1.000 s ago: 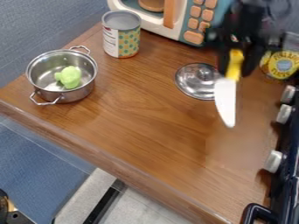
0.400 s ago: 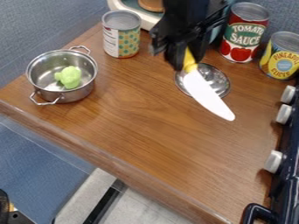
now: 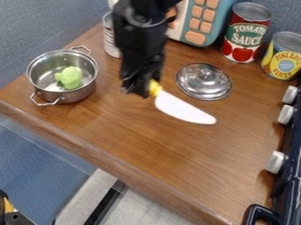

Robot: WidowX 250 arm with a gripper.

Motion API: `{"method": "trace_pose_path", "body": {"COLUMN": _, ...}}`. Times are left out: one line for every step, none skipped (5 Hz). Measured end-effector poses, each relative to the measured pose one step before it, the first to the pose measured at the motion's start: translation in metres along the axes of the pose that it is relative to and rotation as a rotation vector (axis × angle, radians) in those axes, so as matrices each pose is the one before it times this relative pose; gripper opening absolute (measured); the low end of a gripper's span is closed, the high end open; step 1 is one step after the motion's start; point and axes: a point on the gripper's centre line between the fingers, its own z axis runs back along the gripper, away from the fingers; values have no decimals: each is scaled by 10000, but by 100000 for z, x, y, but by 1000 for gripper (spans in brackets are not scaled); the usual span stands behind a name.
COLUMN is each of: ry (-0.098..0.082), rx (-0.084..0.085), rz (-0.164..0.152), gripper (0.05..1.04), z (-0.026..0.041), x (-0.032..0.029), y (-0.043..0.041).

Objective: Move the yellow knife to the lower center of the table

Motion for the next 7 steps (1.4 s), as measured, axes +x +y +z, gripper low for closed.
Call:
{"method": "trace_pose_path", "body": {"ry": 6, "rx": -57, "rz": 440, "gripper": 416, "z": 226, "x": 1453, "y": 1637}}
{"method": "trace_pose_path", "body": {"ry": -49, "rx": 241, "rz": -123, "gripper": 416, "z": -332, "x": 191, "y": 957}}
{"method": "trace_pose_path", "body": {"ry": -81, "rx": 418, "rz": -215, "gripper": 416, "z": -1164, "x": 35, "y": 800}}
{"method": "trace_pose_path", "body": {"ry": -73, "rx": 312, "rz": -245, "gripper": 416, "z": -792, "x": -293, "y": 523}}
{"method": "trace_pose_path", "body": {"ry": -33, "rx": 536, "rz": -182, "gripper": 416, "z": -1716, "x": -180, "y": 450}}
{"method": "trace_pose_path", "body": {"ry": 133, "rx": 444, "rz": 109, "gripper": 466, "z": -834, "x": 32, "y": 256}}
{"method": "trace_pose_path", "body": {"ry": 17, "rx": 260, "rz": 151, "gripper": 773, "z": -16, "x": 232, "y": 340}}
